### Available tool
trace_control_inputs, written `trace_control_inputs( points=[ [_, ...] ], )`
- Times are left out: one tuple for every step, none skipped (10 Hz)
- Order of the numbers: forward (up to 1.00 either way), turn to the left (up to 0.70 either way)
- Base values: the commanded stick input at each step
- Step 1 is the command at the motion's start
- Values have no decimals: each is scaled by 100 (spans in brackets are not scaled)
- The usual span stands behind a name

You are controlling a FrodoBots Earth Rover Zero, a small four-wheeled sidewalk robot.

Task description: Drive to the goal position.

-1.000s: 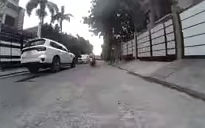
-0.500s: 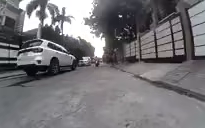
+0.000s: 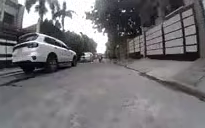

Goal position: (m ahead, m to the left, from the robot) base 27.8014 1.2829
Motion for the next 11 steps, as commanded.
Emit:
trace_control_inputs(
  points=[
    [100,-29],
    [100,1],
    [100,1],
    [100,1],
    [100,1],
    [100,1],
    [100,1],
    [100,1],
    [100,1],
    [100,1],
    [100,1]
  ],
)
